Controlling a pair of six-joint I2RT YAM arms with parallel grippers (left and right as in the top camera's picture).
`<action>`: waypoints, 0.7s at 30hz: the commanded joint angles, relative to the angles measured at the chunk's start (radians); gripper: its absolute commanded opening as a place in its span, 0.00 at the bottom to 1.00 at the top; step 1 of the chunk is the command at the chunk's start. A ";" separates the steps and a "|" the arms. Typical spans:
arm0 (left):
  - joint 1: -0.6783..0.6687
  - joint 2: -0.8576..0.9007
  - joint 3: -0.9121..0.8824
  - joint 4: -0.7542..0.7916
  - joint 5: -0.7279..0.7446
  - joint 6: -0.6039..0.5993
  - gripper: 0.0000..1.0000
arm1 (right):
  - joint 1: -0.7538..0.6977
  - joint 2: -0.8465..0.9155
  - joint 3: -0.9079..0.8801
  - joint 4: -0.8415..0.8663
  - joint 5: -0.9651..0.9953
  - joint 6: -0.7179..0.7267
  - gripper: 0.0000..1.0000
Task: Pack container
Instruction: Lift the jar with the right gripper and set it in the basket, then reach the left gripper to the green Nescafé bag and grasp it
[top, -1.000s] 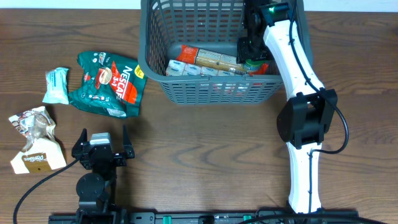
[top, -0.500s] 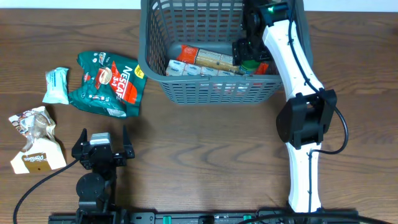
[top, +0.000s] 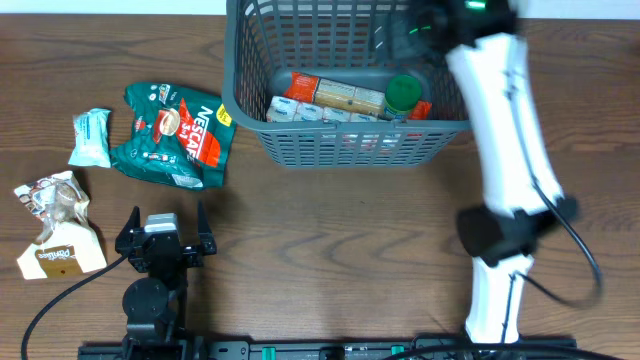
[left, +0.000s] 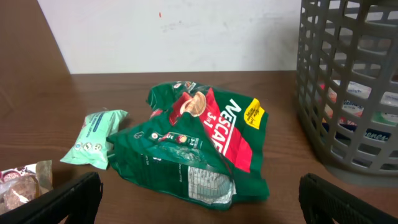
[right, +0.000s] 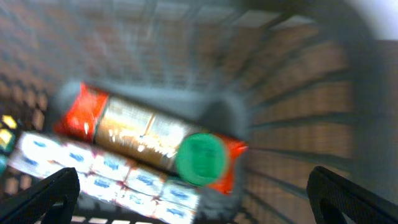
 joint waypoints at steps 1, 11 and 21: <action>0.005 -0.005 -0.027 -0.014 -0.002 0.016 0.99 | -0.068 -0.135 0.032 -0.027 0.148 0.053 0.99; 0.005 -0.005 -0.027 -0.014 -0.002 0.016 0.99 | -0.402 -0.269 0.032 -0.135 0.204 0.105 0.99; 0.005 -0.005 -0.027 -0.014 -0.002 0.016 0.98 | -0.587 -0.267 0.021 -0.212 0.155 0.171 0.99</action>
